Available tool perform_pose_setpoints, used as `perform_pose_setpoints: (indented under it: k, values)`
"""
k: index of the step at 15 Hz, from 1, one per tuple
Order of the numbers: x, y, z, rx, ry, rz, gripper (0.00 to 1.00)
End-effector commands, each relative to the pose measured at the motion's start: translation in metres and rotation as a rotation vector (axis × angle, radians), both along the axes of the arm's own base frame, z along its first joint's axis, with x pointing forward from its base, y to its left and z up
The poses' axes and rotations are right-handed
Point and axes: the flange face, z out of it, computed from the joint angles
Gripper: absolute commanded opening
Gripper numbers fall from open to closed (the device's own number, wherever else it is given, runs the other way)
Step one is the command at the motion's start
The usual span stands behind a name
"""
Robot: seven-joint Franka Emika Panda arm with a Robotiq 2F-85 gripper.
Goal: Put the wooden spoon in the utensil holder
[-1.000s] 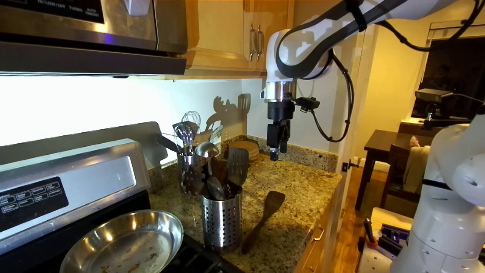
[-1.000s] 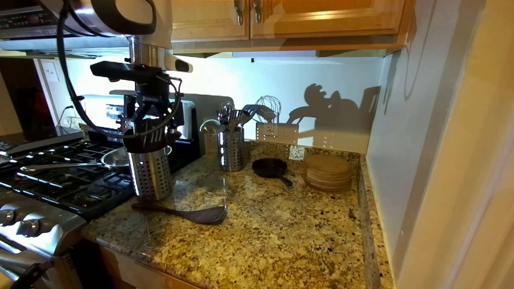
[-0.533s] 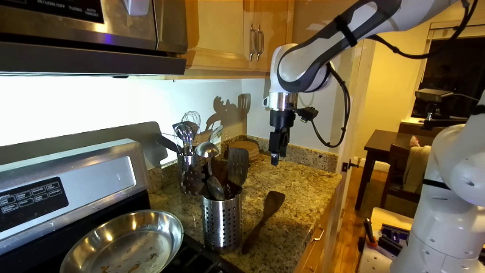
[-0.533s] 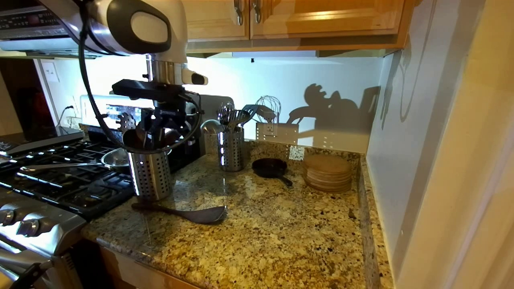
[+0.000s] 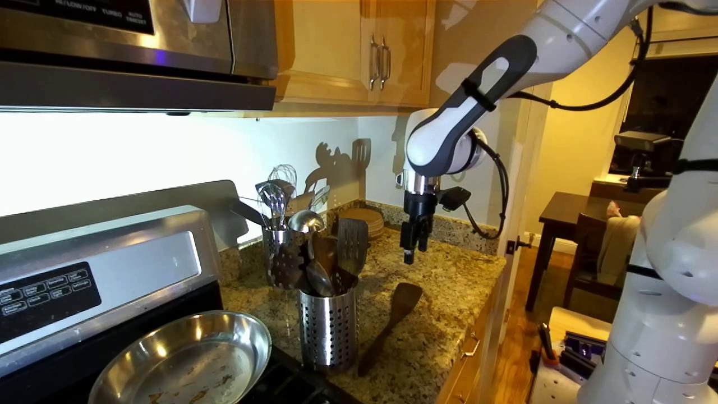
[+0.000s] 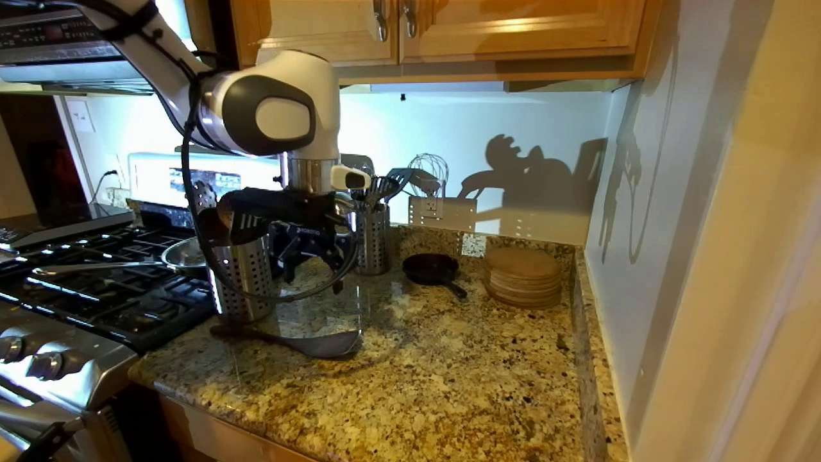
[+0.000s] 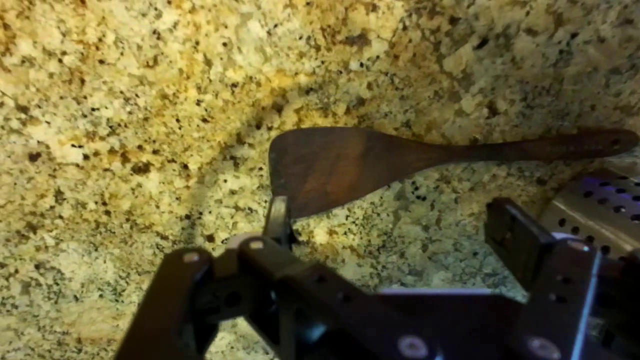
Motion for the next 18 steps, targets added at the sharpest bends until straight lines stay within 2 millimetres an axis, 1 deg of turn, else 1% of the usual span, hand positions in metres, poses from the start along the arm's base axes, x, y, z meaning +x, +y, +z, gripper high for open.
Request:
perform_pose_setpoints:
  k: [1, 2, 3, 7, 15, 18]
  values:
    - [-0.002, -0.010, -0.012, -0.016, -0.009, -0.021, 1.00]
    - [0.001, -0.004, -0.013, -0.005, 0.008, -0.010, 1.00]
    - [0.001, -0.005, -0.016, -0.006, 0.011, -0.012, 1.00]
    - [0.002, -0.006, -0.016, -0.007, 0.010, -0.013, 1.00]
    - [0.003, -0.042, -0.066, 0.026, 0.054, -0.079, 1.00]
    - [0.004, -0.058, -0.076, 0.066, 0.023, -0.070, 1.00]
